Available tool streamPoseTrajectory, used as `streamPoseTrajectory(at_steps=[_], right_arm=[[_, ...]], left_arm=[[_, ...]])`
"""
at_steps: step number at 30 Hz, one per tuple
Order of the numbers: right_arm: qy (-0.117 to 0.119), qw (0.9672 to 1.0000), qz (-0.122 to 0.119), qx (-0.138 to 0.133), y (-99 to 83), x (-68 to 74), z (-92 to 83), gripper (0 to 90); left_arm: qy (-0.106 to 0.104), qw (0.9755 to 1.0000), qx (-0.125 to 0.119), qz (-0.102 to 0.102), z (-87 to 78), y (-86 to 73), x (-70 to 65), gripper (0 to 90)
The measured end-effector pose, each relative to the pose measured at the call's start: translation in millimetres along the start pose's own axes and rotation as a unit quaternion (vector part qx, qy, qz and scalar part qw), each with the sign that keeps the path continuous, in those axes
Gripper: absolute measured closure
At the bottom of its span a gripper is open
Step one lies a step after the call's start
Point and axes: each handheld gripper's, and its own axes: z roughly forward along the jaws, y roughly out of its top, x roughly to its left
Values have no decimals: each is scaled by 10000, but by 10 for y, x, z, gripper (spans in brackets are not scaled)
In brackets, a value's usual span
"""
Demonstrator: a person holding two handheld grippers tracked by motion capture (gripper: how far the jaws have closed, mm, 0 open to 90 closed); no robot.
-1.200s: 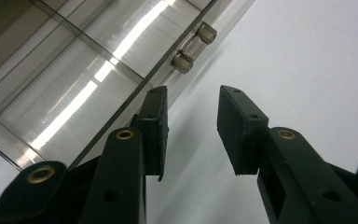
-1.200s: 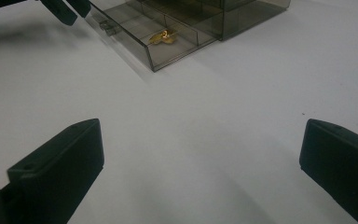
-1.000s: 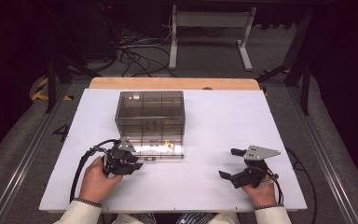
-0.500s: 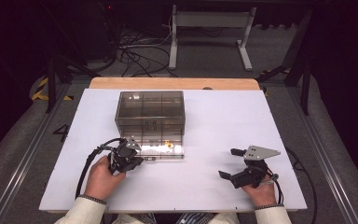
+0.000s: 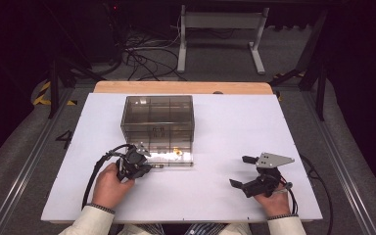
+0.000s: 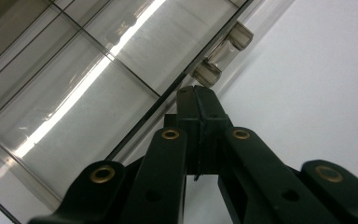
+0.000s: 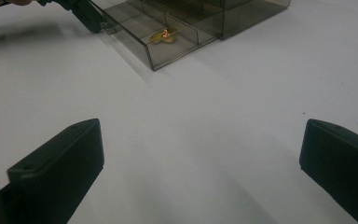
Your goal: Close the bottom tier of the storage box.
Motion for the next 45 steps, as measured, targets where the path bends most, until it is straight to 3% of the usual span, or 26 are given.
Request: streamPoseTrajectory(at_steps=[7,12,25,32,38,42,45], right_arm=[[-3,10000,-5,-2,0,0,0,3],[-2,10000,-8,0,0,2,1,3],[-3,10000,-19,-13,0,3,-2,3],[-3,10000,-21,-15,0,3,-2,3],[10,10000,12,-24,1,6,-4,3],[13,10000,20,-26,1,6,-5,3],[12,10000,21,-29,1,4,-5,3]], left_arm=[[15,10000,-34,-37,2,-2,10,896],[16,9997,-135,-184,18,-1,30,896],[220,9982,-390,-402,86,59,125,896],[318,9961,-602,-561,137,102,183,896],[481,9927,-880,-676,190,110,221,896],[445,9901,-1028,-841,207,117,258,896],[443,9895,-1079,-855,209,123,292,896]])
